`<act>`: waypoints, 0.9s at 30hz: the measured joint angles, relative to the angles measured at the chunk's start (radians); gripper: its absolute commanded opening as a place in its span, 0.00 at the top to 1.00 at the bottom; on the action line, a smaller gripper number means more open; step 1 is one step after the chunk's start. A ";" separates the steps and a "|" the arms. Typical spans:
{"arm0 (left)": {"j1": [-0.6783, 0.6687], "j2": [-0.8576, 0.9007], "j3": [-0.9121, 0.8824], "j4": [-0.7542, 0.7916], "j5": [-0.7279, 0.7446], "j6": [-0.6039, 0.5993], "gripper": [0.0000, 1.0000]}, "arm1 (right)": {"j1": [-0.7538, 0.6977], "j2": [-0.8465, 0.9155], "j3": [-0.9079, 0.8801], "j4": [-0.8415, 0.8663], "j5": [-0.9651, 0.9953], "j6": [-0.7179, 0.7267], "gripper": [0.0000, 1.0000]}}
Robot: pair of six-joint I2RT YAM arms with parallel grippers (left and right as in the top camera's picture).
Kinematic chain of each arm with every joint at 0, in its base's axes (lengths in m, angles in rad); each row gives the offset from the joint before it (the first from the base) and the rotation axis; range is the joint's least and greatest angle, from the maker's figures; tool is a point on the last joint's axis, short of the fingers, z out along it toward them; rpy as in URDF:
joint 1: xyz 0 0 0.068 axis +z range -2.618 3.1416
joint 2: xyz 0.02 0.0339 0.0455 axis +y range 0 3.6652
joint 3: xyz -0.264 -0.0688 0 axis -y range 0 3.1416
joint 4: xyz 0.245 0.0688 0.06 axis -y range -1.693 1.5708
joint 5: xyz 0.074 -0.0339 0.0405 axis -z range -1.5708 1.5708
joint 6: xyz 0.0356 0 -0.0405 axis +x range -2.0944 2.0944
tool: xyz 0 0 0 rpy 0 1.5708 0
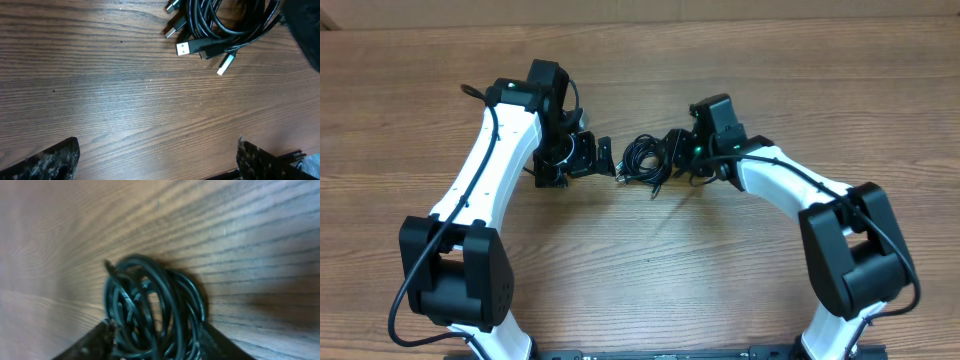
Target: Untangle cables
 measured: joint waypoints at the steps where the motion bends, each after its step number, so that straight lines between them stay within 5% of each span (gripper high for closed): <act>1: 0.000 0.000 0.000 0.001 0.000 -0.001 0.00 | 0.005 0.011 0.000 0.002 0.000 0.000 0.66; 4: 0.000 0.000 0.000 0.002 0.000 -0.012 0.00 | 0.019 0.034 0.000 0.016 0.001 -0.001 0.96; 15: 0.000 0.000 0.000 0.010 0.005 -0.034 0.00 | 0.017 0.003 0.026 -0.026 -0.155 0.001 0.96; 27: 0.000 0.000 0.000 0.095 0.062 -0.150 0.00 | 0.017 -0.356 0.068 -0.117 -0.418 0.021 0.96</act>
